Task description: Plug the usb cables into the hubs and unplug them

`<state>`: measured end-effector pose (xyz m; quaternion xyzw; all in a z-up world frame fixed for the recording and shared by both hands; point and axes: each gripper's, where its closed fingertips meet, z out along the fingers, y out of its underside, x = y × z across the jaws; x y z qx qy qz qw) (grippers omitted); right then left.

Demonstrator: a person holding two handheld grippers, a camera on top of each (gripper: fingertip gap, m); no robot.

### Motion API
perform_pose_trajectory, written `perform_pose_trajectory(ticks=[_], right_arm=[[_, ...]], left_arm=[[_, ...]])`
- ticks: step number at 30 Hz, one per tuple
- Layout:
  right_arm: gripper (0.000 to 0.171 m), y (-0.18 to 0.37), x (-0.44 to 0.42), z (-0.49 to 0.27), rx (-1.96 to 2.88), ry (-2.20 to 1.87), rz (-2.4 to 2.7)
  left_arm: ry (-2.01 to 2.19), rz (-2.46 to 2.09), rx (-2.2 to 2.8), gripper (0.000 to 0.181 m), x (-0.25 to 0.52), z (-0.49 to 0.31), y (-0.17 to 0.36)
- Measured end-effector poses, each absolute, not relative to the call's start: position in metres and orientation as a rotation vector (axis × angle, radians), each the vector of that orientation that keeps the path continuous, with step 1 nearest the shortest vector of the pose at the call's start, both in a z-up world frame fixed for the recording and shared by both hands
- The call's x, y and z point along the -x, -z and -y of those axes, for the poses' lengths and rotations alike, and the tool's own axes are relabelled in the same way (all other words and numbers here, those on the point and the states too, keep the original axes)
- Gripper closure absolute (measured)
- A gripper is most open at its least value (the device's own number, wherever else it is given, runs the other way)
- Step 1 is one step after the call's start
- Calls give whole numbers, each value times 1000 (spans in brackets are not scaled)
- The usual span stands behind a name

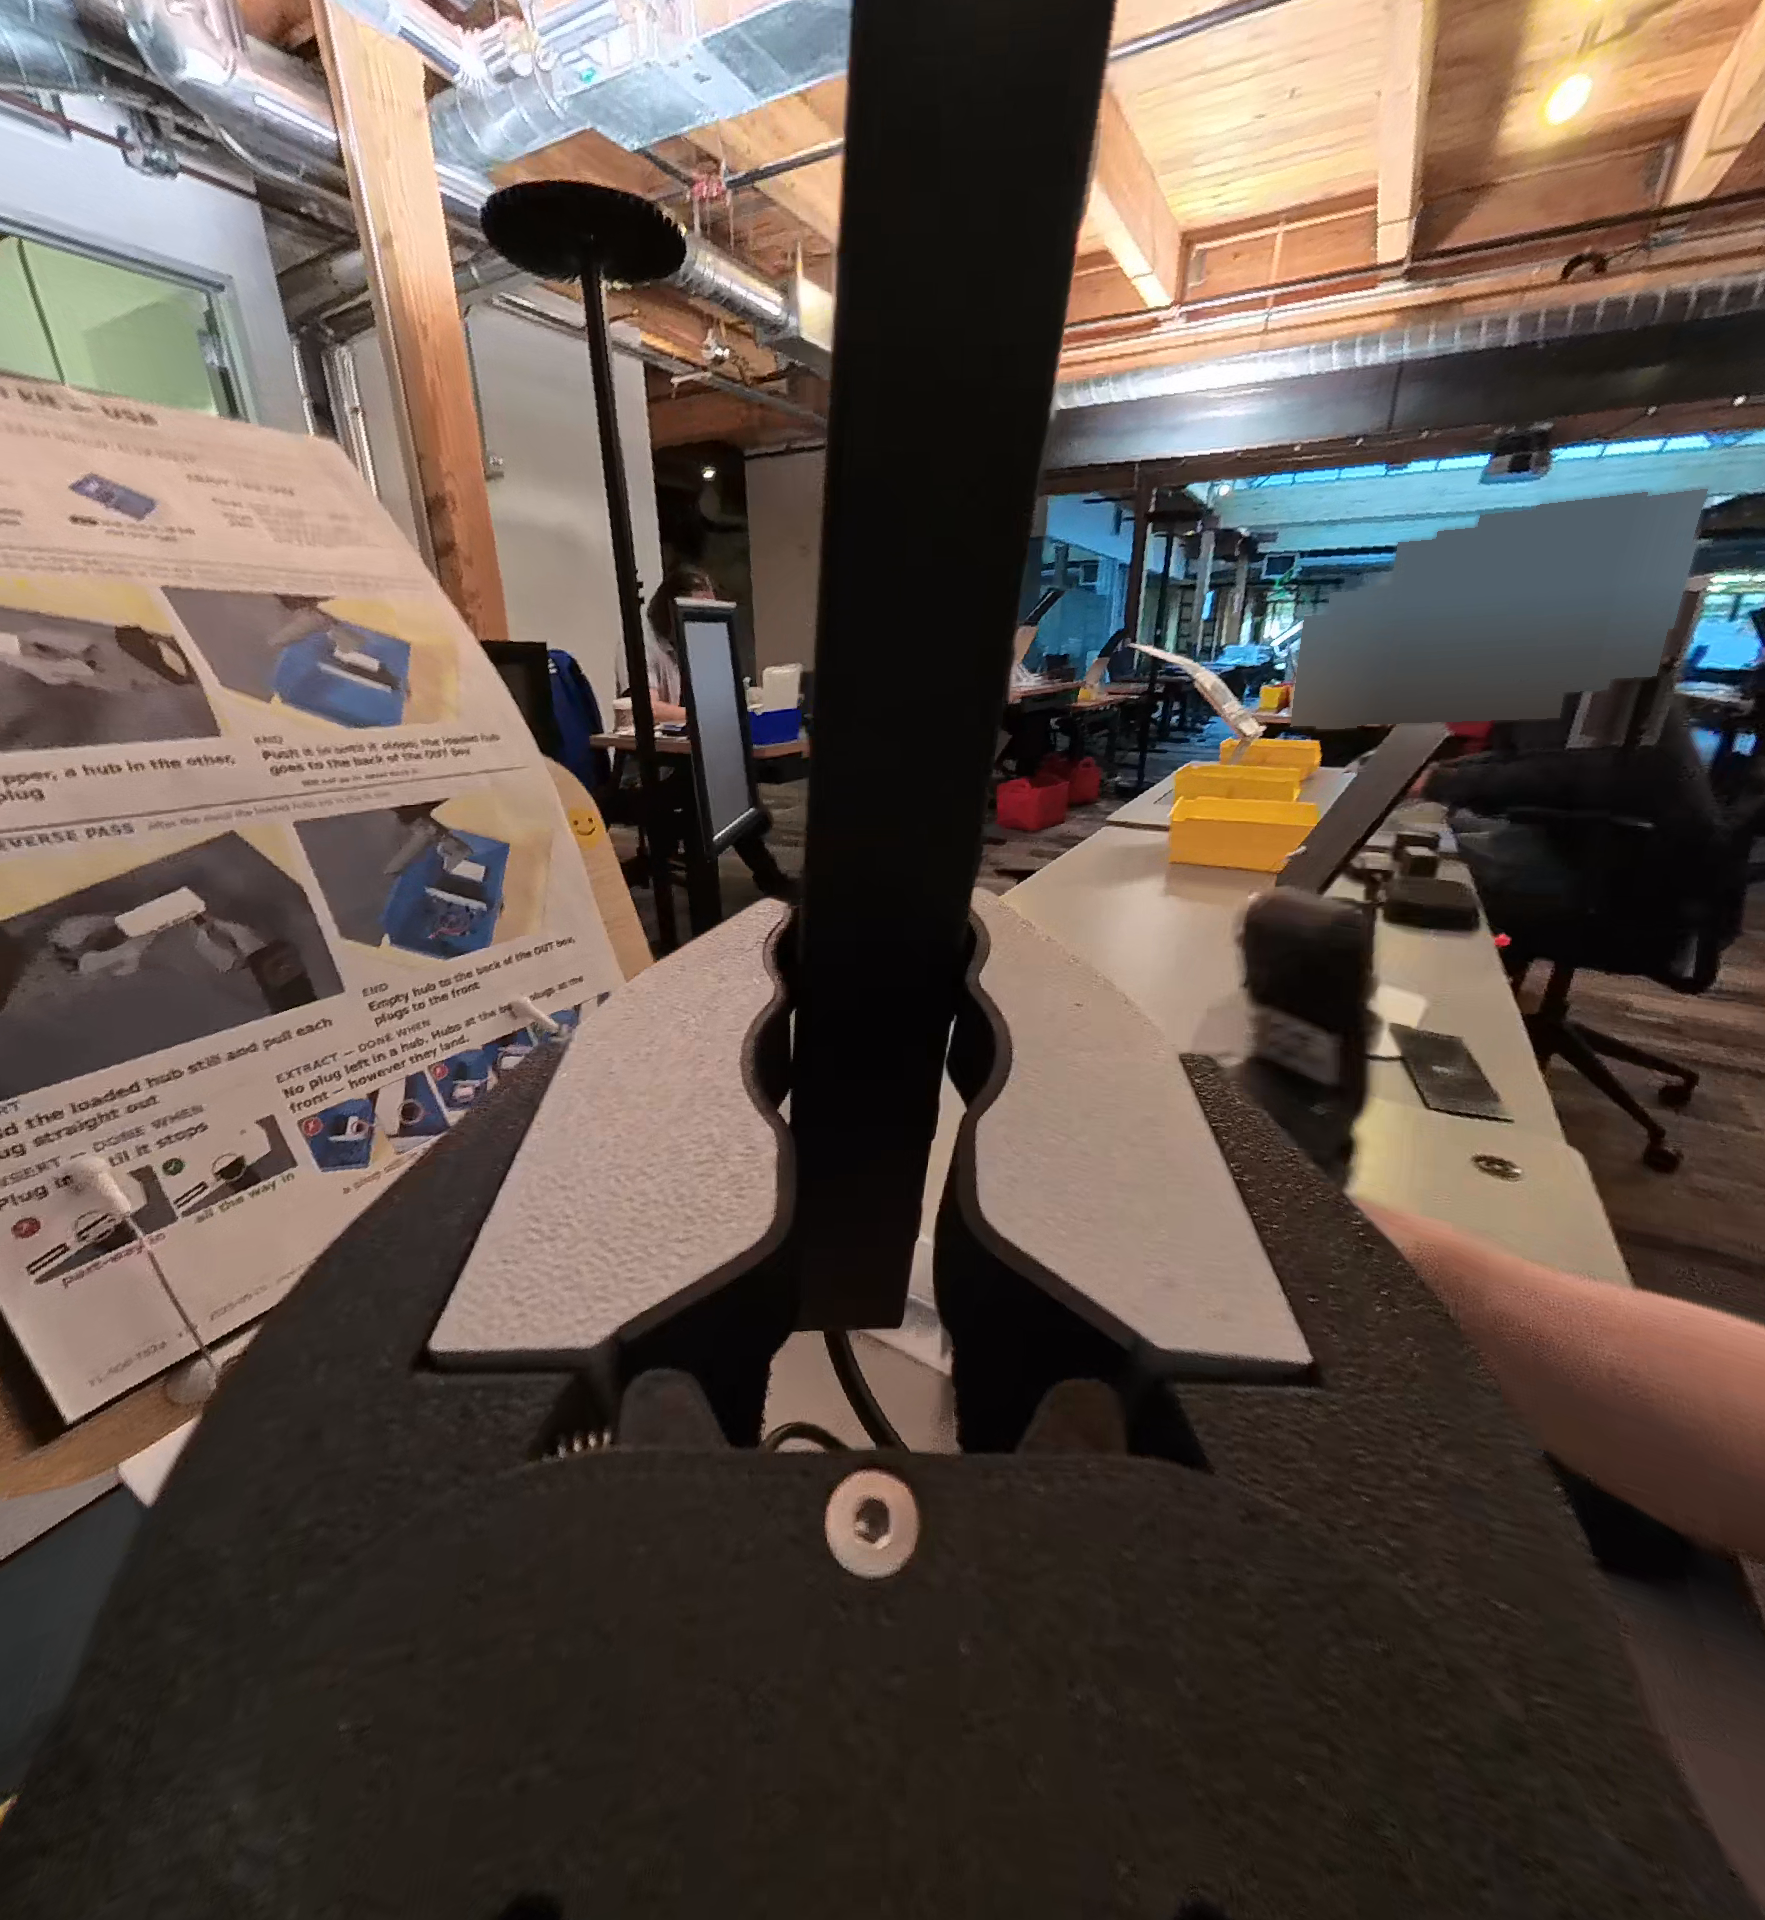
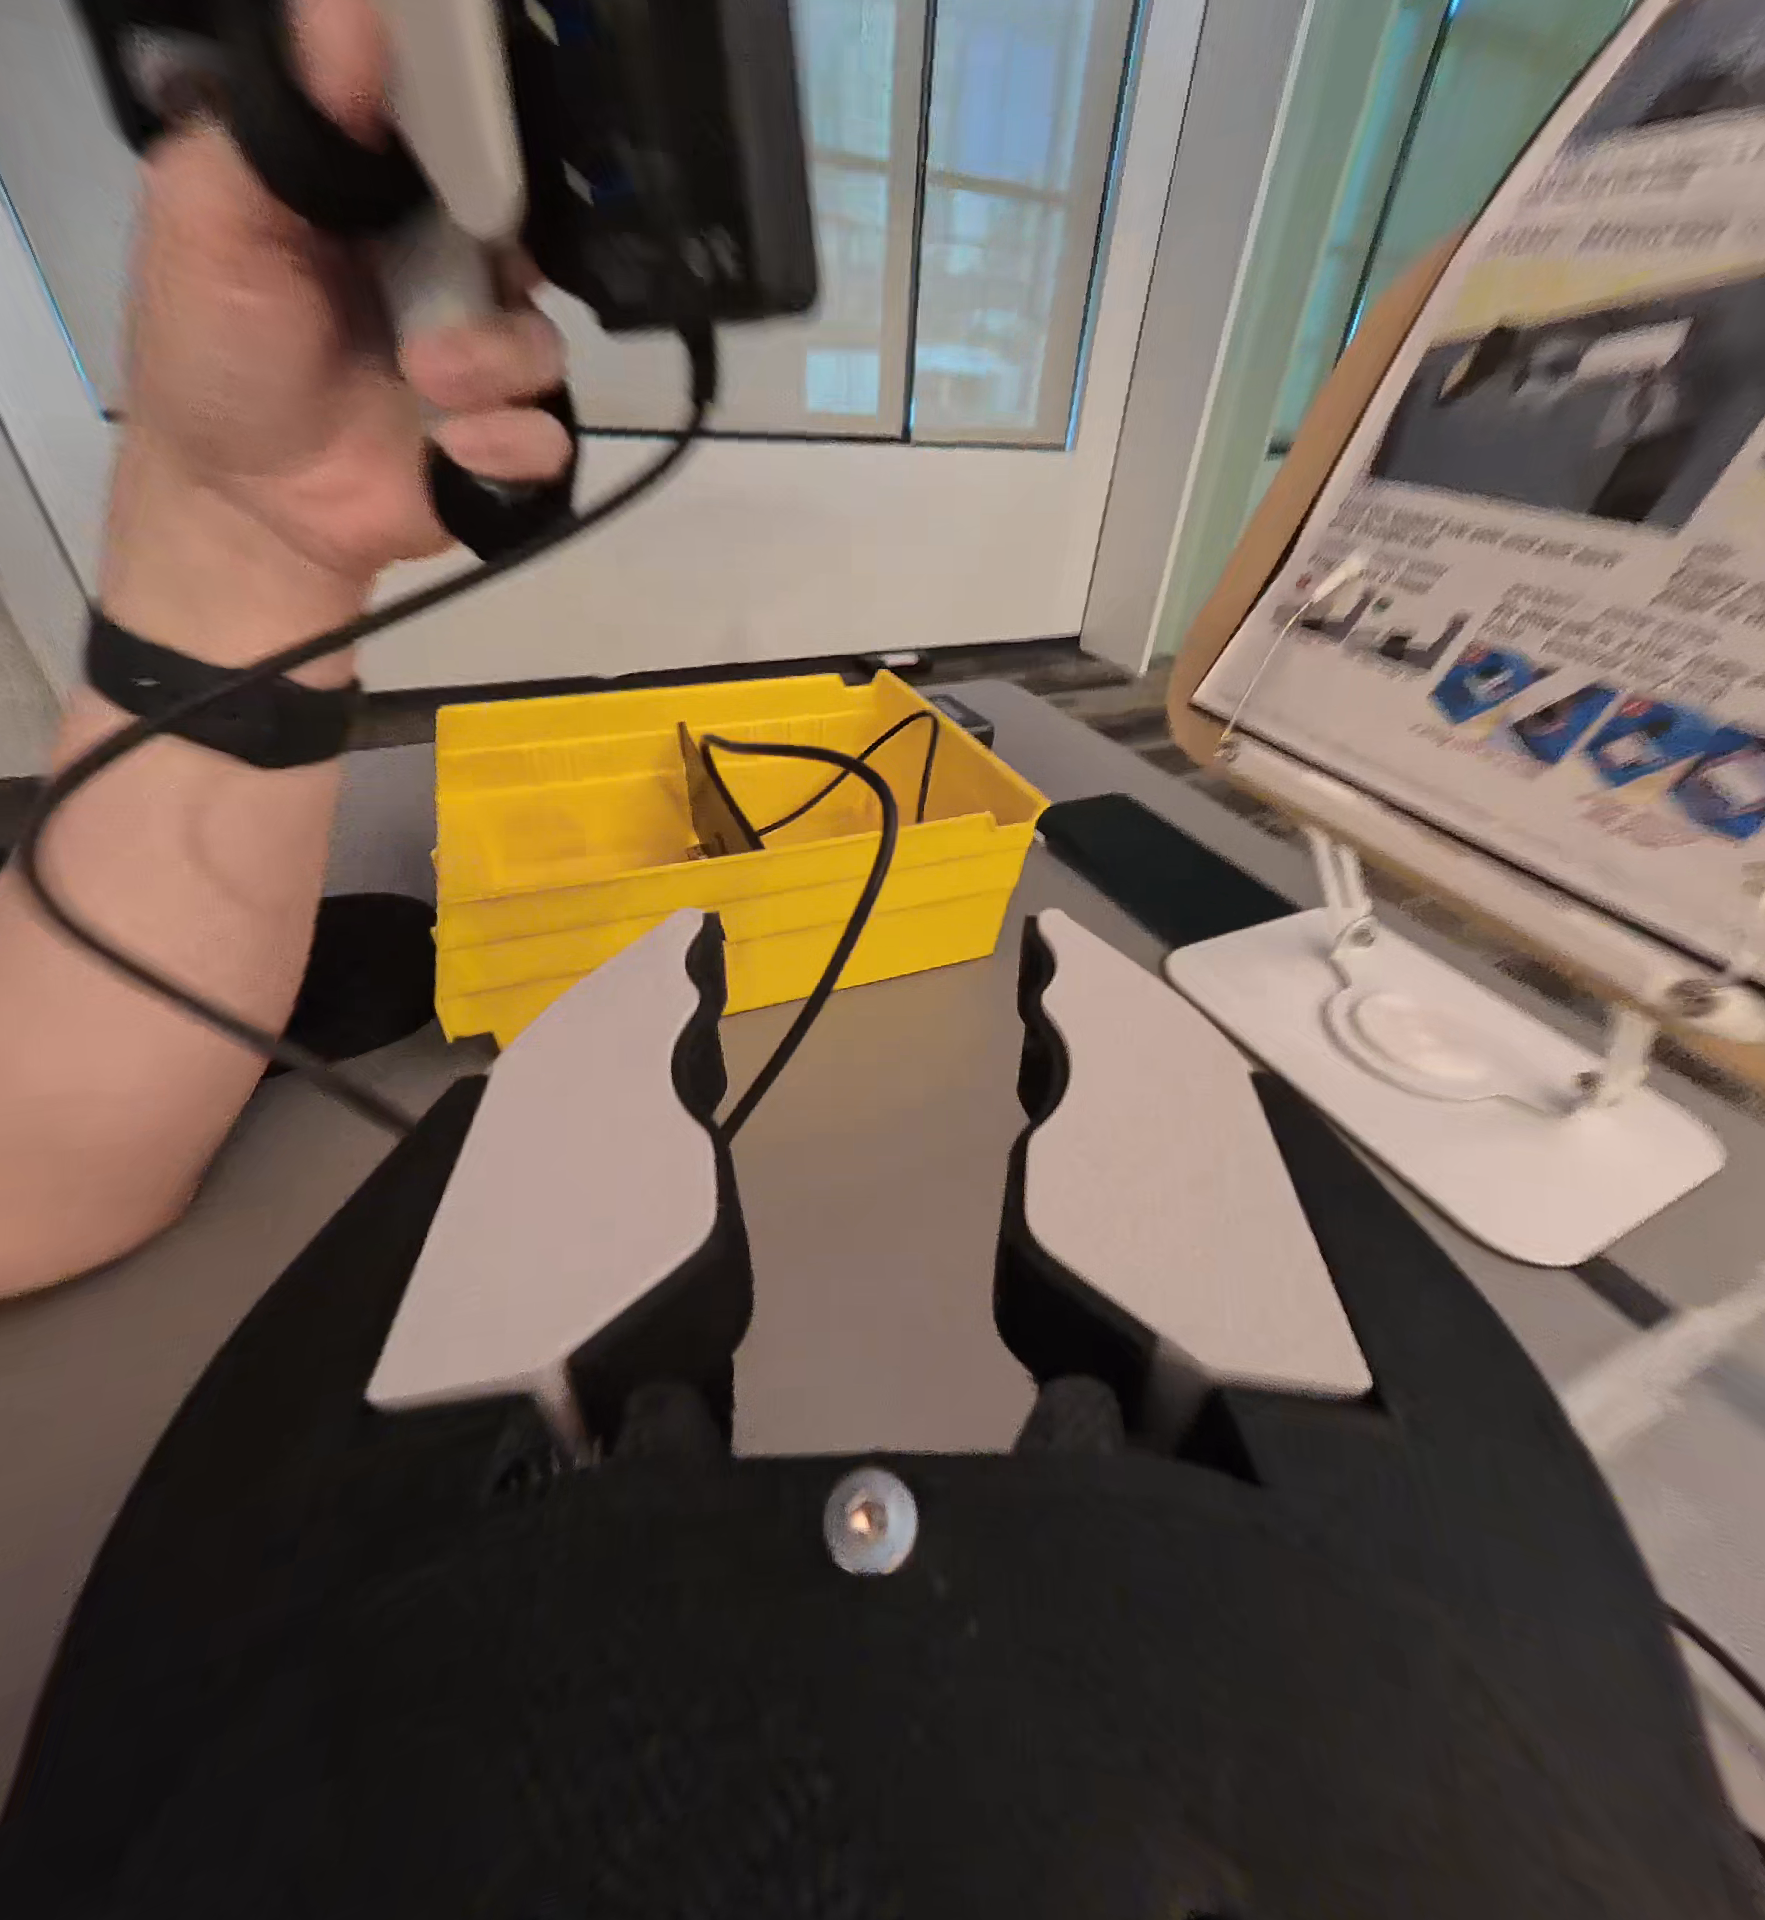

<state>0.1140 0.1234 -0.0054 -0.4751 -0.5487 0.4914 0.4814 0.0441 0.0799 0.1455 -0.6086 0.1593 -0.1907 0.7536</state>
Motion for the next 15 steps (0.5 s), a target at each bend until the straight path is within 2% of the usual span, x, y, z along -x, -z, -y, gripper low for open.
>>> perform_pose_trajectory(ticks=[6, 8, 11, 12, 15], right_arm=[[118, 2, -57, -92, 1164, -1551, 1491], [118, 2, -44, -80, 1124, -1514, 1594], [135, 30, -25, -80, 1201, -1295, 1782], [160, 38, -22, -81, 1233, -1250, 1836], [167, 29, -14, -85, 1242, -1276, 1786]], left_arm=[[374, -361, 1280, 156, -47, -42, -162], [347, -363, 1288, 156, -45, -37, -162], [352, -350, 1279, 155, -39, -32, -163], [351, -346, 1278, 156, -36, -31, -163], [321, -318, 1290, 155, -22, -26, -161]])
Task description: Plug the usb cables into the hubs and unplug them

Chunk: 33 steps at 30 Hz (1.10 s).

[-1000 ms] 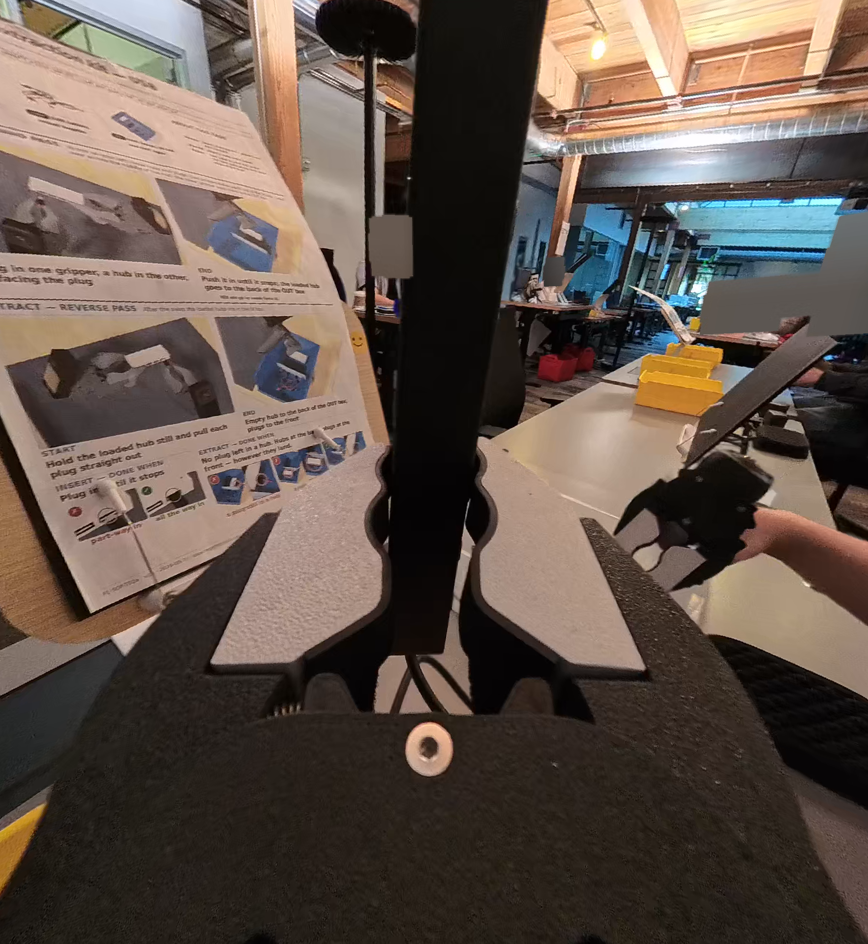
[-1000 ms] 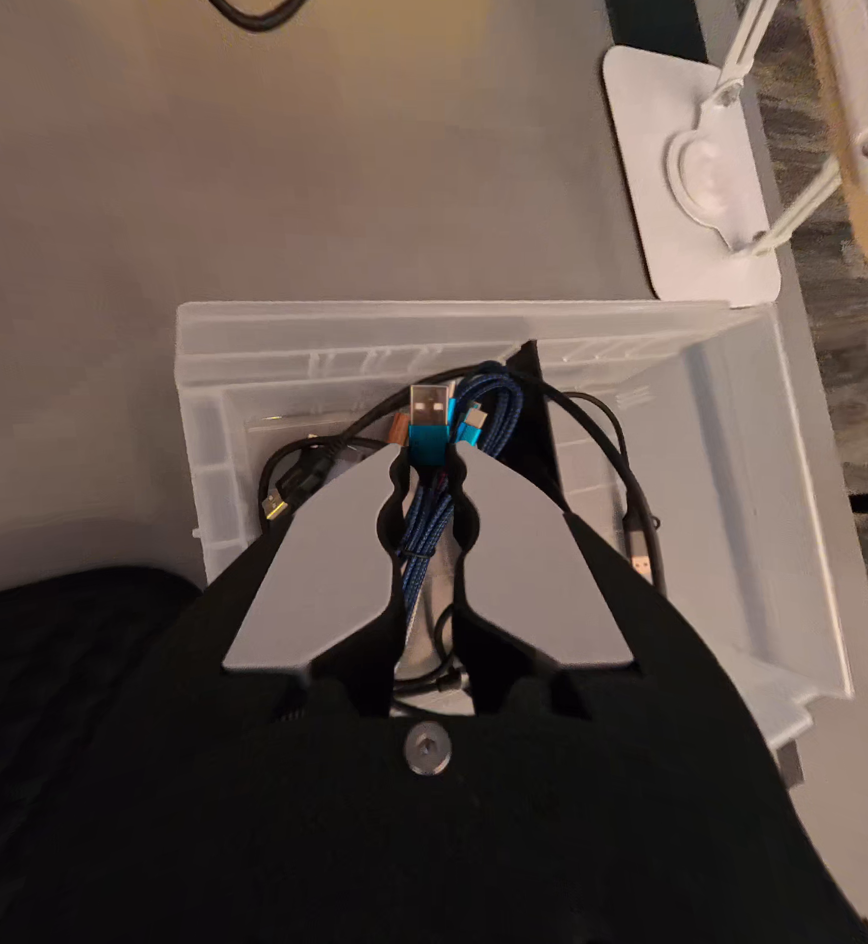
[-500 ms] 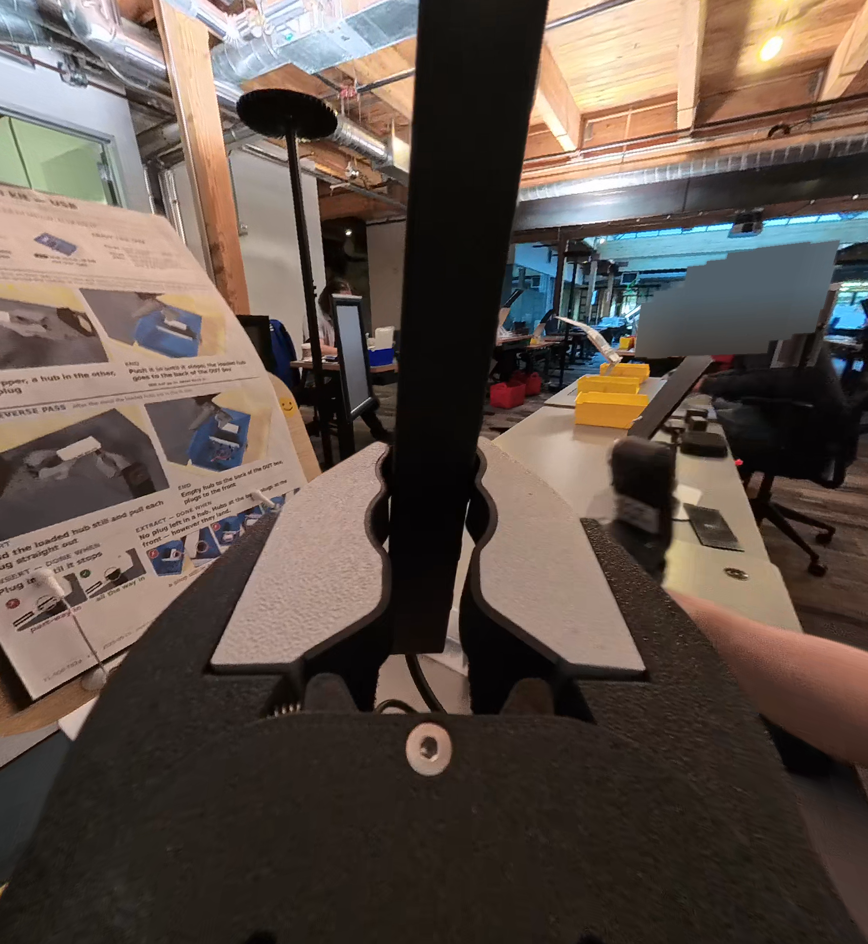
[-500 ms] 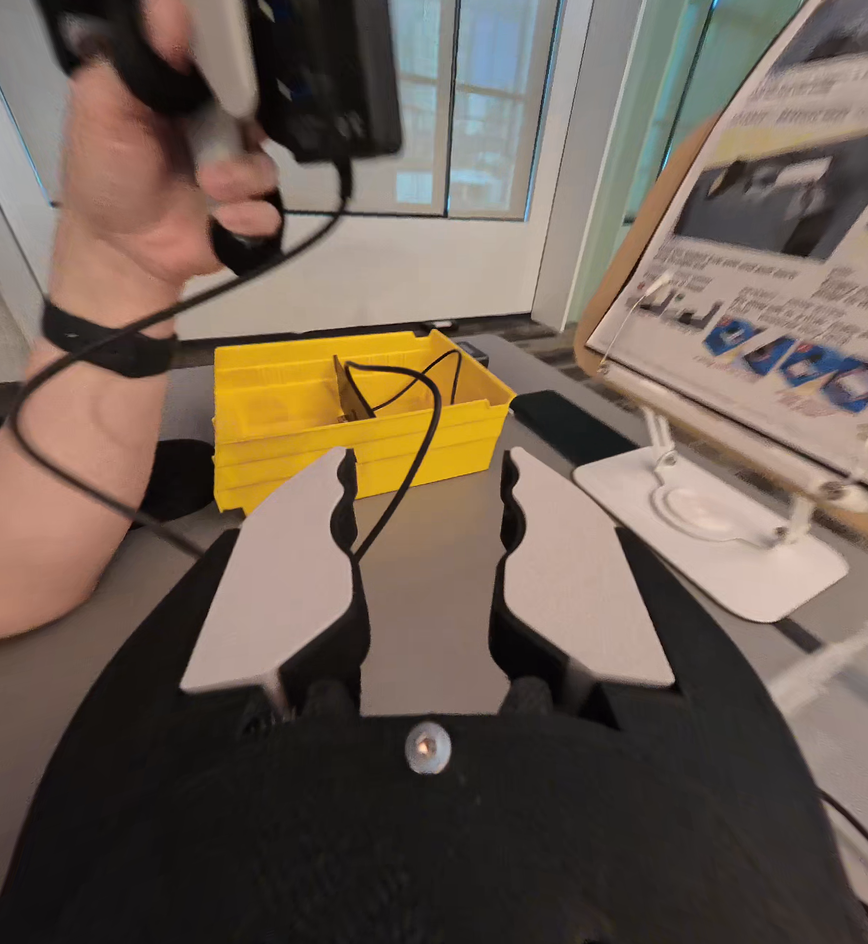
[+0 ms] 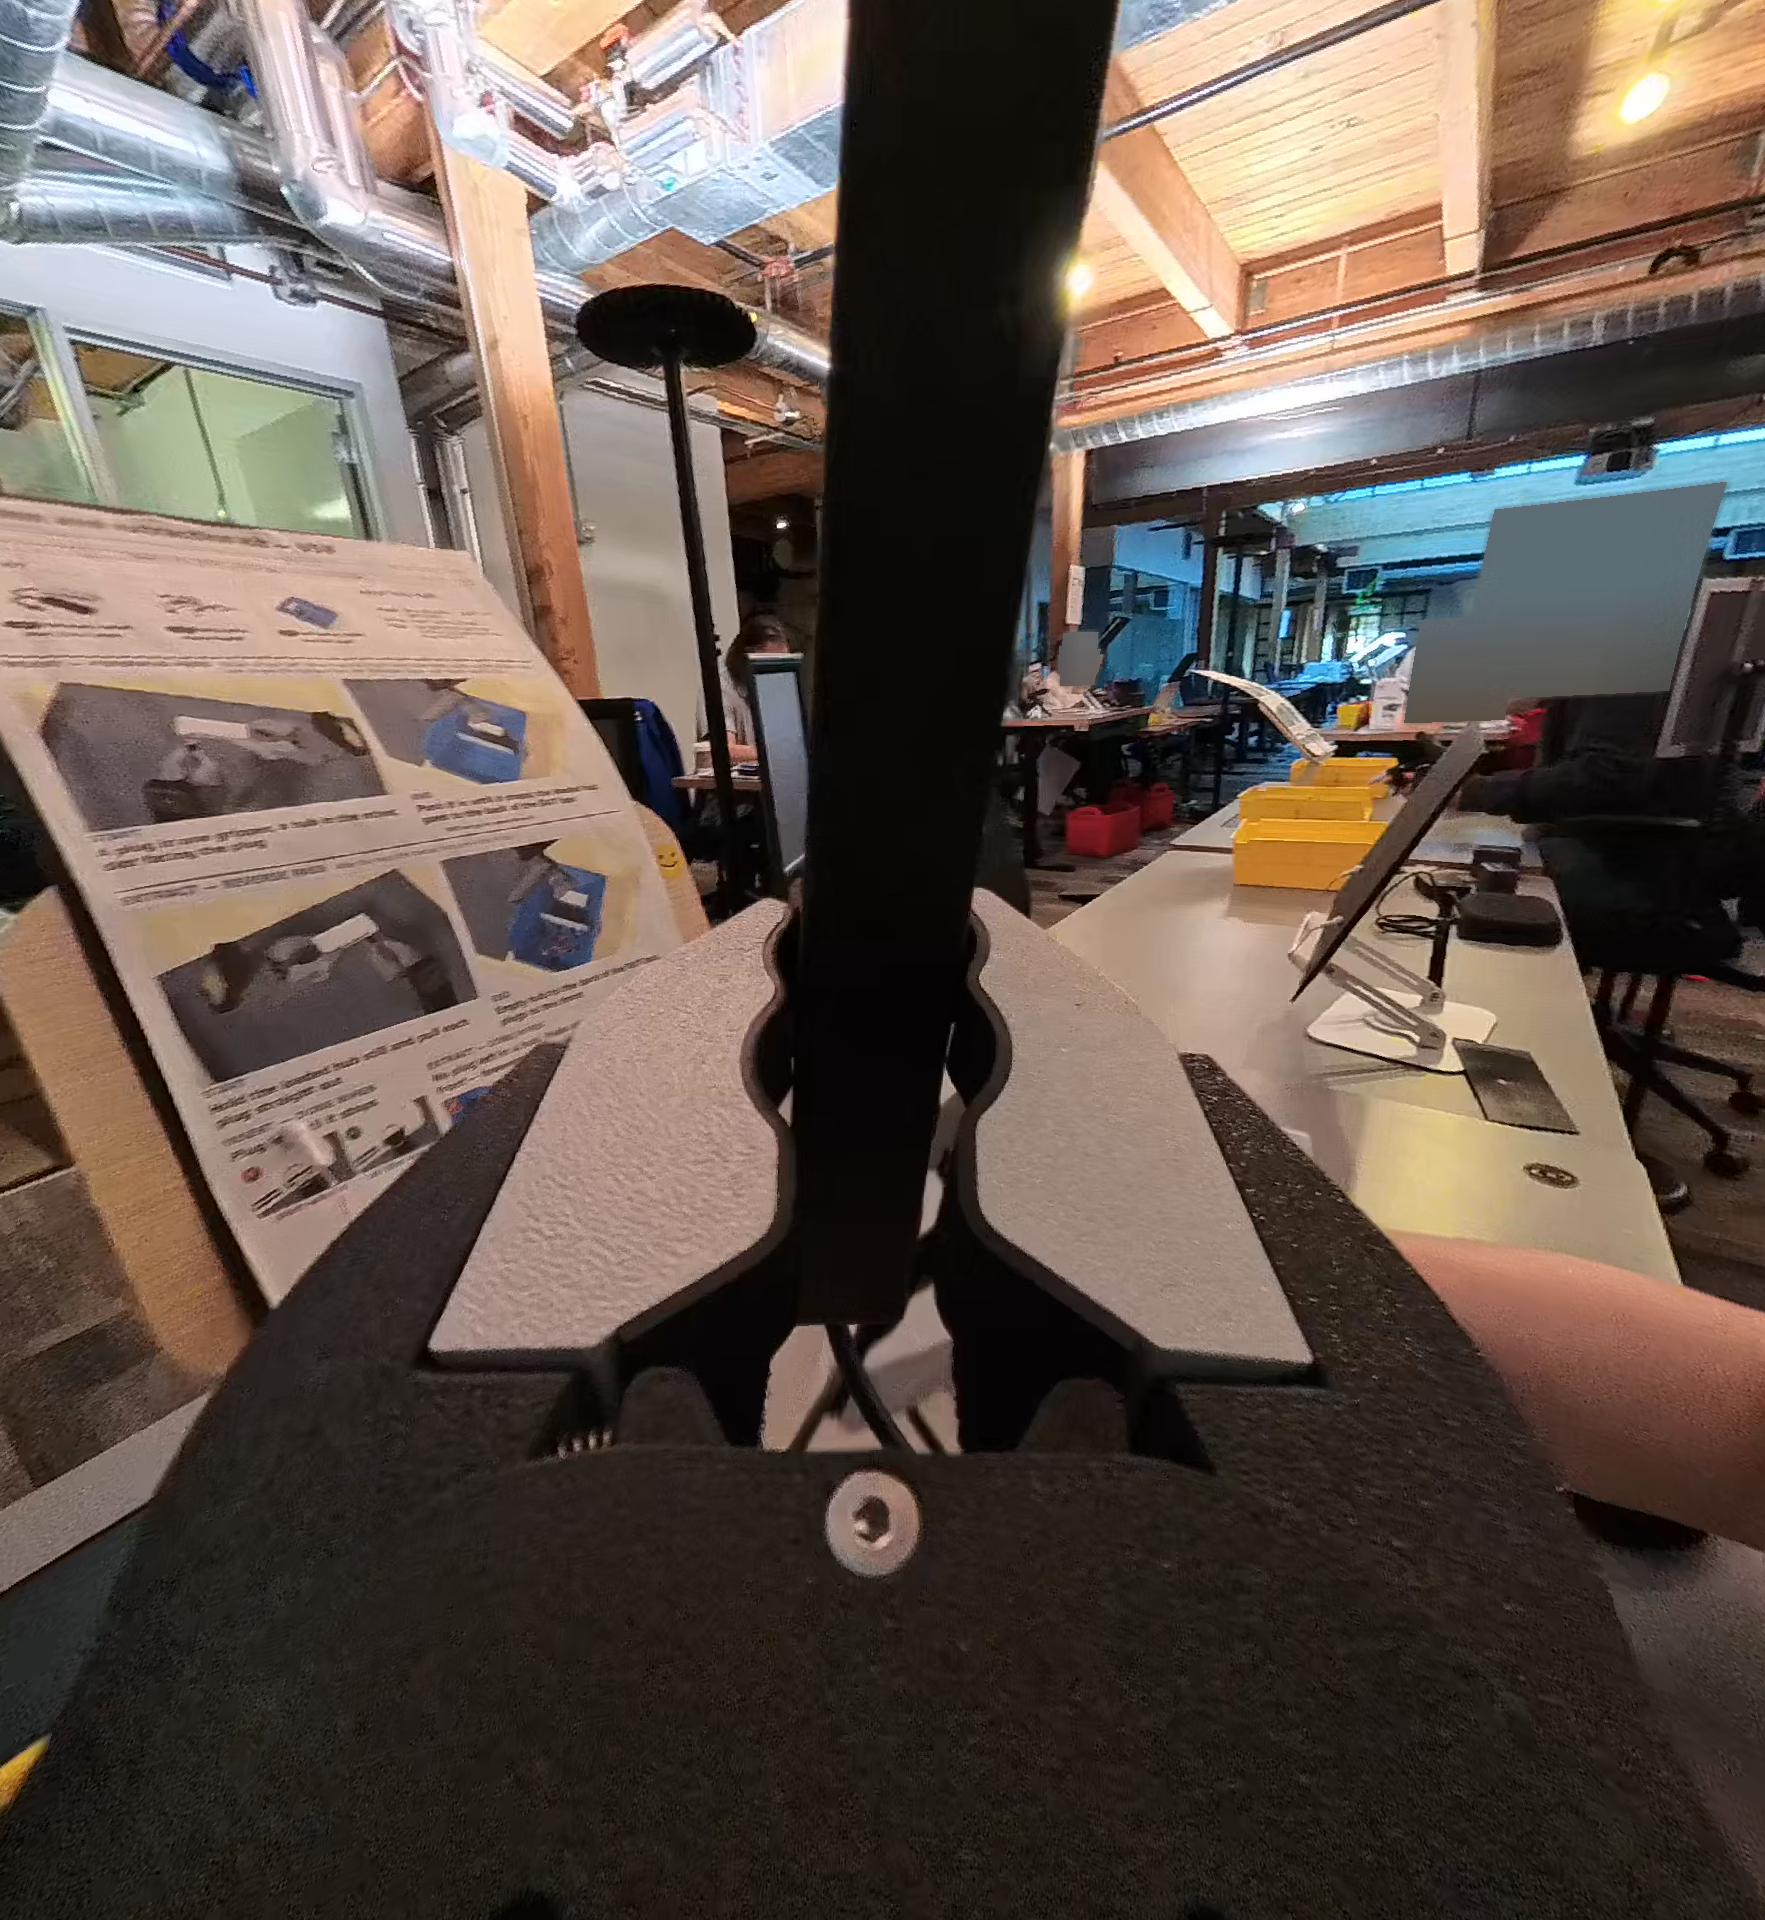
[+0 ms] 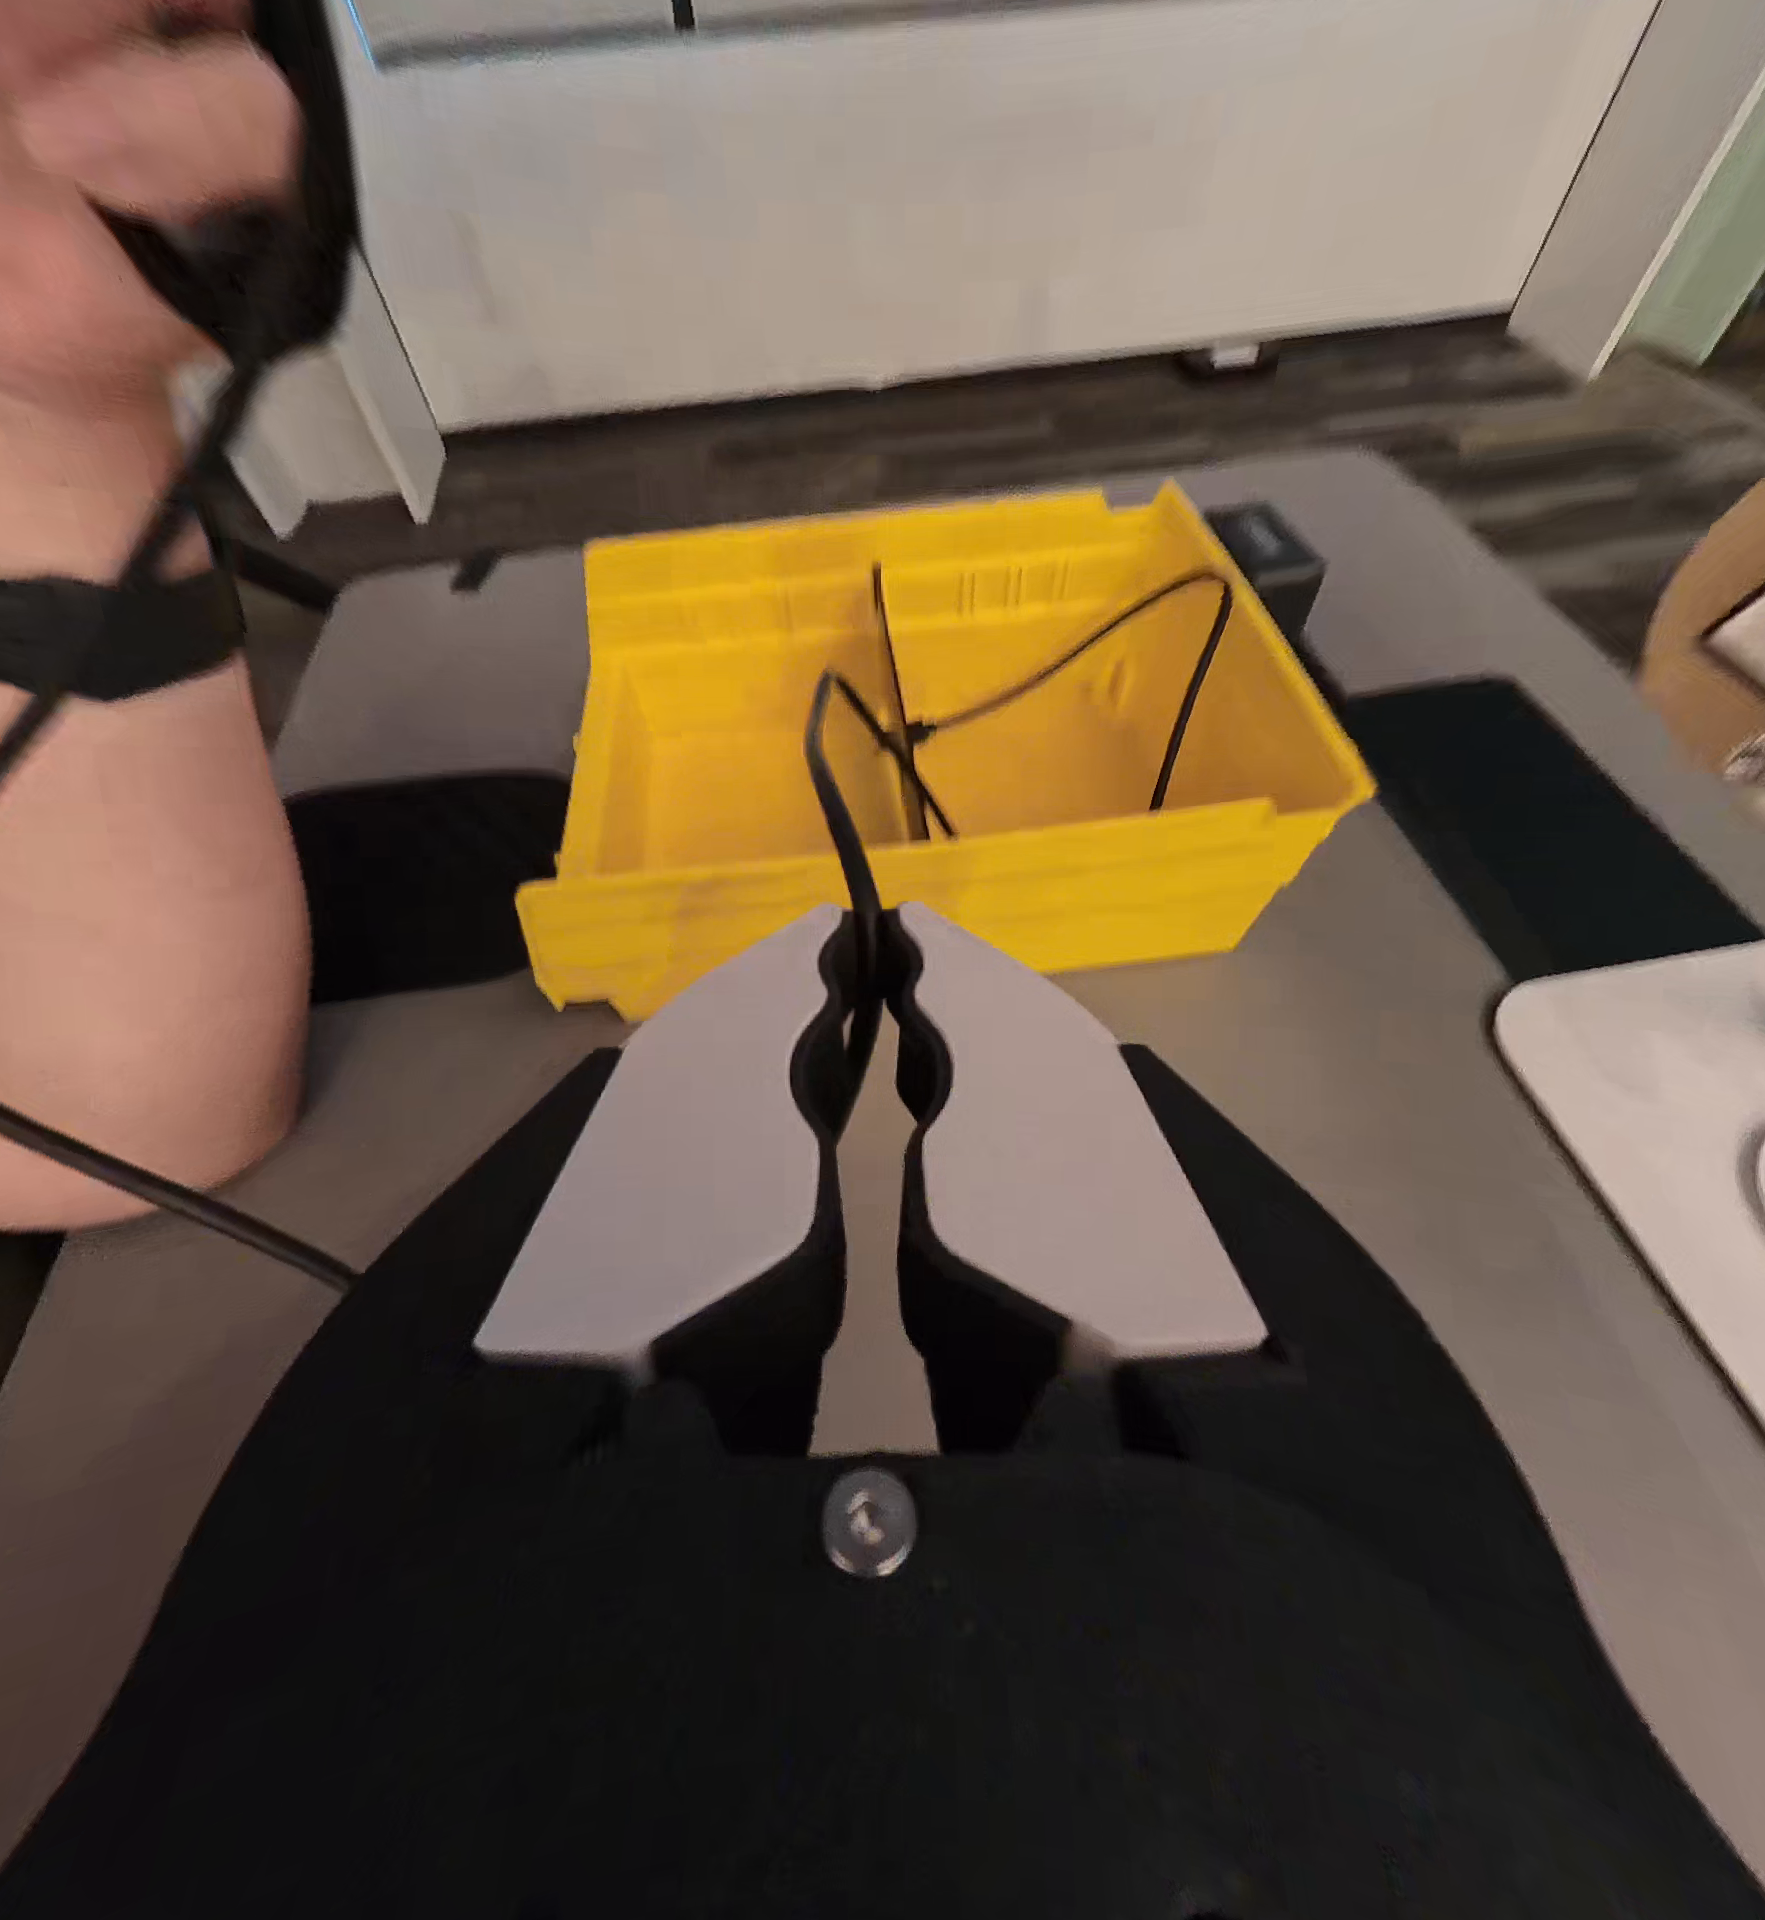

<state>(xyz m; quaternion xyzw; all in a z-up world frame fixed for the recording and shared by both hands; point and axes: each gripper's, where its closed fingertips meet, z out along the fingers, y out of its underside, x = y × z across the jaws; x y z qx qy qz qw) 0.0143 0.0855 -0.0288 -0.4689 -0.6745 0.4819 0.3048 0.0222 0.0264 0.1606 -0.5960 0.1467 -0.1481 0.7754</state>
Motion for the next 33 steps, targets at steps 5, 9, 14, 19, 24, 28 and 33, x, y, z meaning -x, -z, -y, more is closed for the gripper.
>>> perform_pose_trajectory(ticks=[5, 9, 14, 19, 24, 28, 33], right_arm=[[167, -43, -8, -97, 1153, -1217, 1710], [166, -130, -4, -107, 1112, -1068, 1680], [167, -249, -15, -125, 1066, -869, 1532], [166, -345, -38, -137, 1053, -731, 1382], [166, -416, -70, -157, 1086, -594, 1239], [166, -428, -104, -187, 1187, -426, 1192], [166, -421, -152, -226, 1302, -377, 1106]], left_arm=[[287, -238, 1229, 155, 7, -3, -169], [272, -205, 1169, 156, 23, 21, -177], [252, -199, 1120, 156, 30, 43, -184], [285, -223, 1086, 156, 24, 48, -188], [338, -246, 1063, 156, 8, 41, -193], [404, -289, 1092, 156, -11, 23, -191], [450, -311, 1132, 156, -32, -2, -186]])
